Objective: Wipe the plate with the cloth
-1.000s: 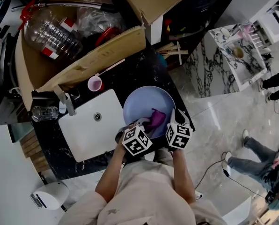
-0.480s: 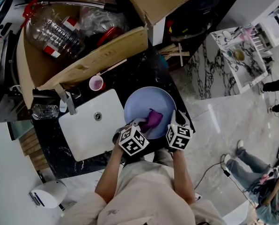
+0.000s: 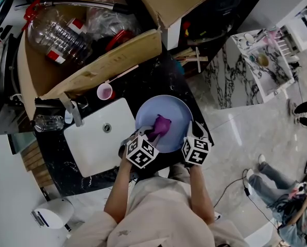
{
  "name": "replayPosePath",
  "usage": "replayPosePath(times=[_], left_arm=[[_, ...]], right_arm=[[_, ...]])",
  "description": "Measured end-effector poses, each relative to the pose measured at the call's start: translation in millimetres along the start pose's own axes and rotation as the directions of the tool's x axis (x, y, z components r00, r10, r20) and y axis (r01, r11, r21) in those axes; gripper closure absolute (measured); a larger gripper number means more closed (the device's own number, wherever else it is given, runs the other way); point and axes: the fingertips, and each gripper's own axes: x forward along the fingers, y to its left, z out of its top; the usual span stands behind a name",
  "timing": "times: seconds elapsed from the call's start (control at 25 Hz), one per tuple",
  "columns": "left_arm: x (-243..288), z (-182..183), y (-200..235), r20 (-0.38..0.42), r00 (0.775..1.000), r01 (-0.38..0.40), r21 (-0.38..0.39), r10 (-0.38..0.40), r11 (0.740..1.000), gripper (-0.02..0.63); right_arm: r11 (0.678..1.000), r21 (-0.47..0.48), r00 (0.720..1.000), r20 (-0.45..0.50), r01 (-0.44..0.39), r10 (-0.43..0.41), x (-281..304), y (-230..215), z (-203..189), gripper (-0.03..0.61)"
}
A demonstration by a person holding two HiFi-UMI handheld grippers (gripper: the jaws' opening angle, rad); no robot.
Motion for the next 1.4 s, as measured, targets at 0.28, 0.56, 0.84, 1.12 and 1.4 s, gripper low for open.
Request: replayPosePath(times=[0.28, 0.56, 0.84, 1.12, 1.4], left_arm=[[-1.1, -1.9, 17.9, -0.010, 0.999, -0.038, -0.007, 0.038, 0.999, 0.555], [1.1, 0.5, 32.3, -0.009, 0.998, -0.065, -0.021, 0.064, 0.998, 0.555], [5.6, 5.5, 47.2, 0.004, 0.996, -0.092, -0.041, 0.092, 0.995, 0.555], [12.6, 18.1, 60.0, 0.012, 0.991, -0.134, -0.043, 0.134, 0.990, 0.555], [21.1, 35.6, 61.9, 0.034, 0.988, -0.147, -0.038, 0.148, 0.988, 0.555]], right_arm=[[1.000, -0.004, 1.000, -0.002, -0.003, 0.003, 0.2, 0.3, -0.5, 0.555], [1.000, -0.008, 1.000, -0.002, -0.008, 0.008, -0.2, 0.3, 0.0, 0.555], [1.000, -0.012, 1.000, -0.005, -0.013, 0.013, 0.0, 0.5, -1.1, 0.555], [1.000, -0.008, 1.000, -0.004, -0.017, 0.017, 0.0, -0.1, -0.8, 0.555], [1.000, 0.007, 1.000, -0.001, -0.012, 0.012, 0.0, -0.2, -0.7, 0.555]])
